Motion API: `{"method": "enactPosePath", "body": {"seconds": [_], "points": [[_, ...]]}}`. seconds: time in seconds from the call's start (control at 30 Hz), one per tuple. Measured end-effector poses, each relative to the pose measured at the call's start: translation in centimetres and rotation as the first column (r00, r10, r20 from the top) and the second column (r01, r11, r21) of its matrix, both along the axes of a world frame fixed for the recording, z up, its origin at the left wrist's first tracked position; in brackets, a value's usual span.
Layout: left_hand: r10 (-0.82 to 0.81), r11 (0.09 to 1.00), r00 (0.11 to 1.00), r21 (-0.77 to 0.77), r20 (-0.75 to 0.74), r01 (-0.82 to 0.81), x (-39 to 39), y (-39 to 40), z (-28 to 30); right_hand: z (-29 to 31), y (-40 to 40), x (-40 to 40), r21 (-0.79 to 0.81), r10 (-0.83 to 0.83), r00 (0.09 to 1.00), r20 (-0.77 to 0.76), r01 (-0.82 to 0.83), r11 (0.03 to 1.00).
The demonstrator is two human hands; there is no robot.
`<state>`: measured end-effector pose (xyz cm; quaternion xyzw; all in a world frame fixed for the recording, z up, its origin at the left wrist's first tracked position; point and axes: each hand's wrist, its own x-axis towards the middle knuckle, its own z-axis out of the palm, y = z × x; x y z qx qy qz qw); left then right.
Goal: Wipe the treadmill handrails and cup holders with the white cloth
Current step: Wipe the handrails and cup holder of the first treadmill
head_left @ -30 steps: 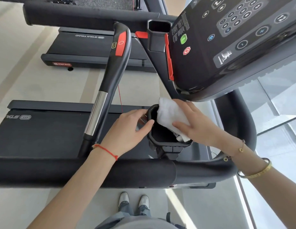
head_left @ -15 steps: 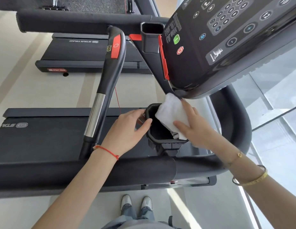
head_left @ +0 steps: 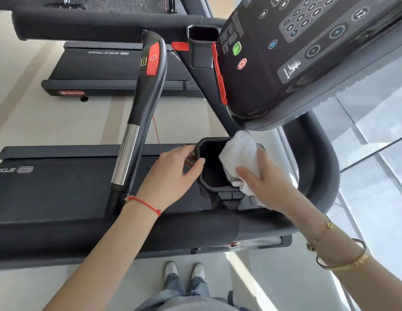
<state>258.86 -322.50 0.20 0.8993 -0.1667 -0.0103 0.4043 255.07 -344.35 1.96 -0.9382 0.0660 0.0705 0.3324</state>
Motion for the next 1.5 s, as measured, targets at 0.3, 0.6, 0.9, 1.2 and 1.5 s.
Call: {"method": "enactPosePath", "body": {"seconds": [0.3, 0.6, 0.9, 1.2, 1.5], "points": [[0.010, 1.000, 1.000, 0.026, -0.030, -0.010, -0.1, -0.1, 0.2, 0.6, 1.4, 5.8, -0.503, 0.360, 0.920, 0.156, -0.240, 0.830], [0.024, 1.000, 0.999, 0.004, -0.047, -0.024, -0.1, 0.0, 0.3, 0.9, 2.4, 7.7, -0.564, 0.587, 0.793, 0.161, -0.414, 0.714], [0.019, 1.000, 0.999, 0.019, -0.047, -0.019, -0.1, 0.1, 0.4, 0.5, 0.0, 3.6, -0.214, 0.192, 0.979, 0.066, -0.174, 0.961], [-0.022, 0.998, 0.999, 0.066, -0.033, 0.024, 0.1, 0.4, 0.4, 3.5, -2.2, -1.1, -0.077, 0.054, 0.998, 0.044, -0.051, 0.996], [-0.004, 1.000, 1.000, 0.007, 0.020, 0.004, 0.2, 1.2, 0.2, 4.6, 0.9, -3.3, -0.169, 0.542, 0.840, 0.002, -0.534, 0.828]]}}
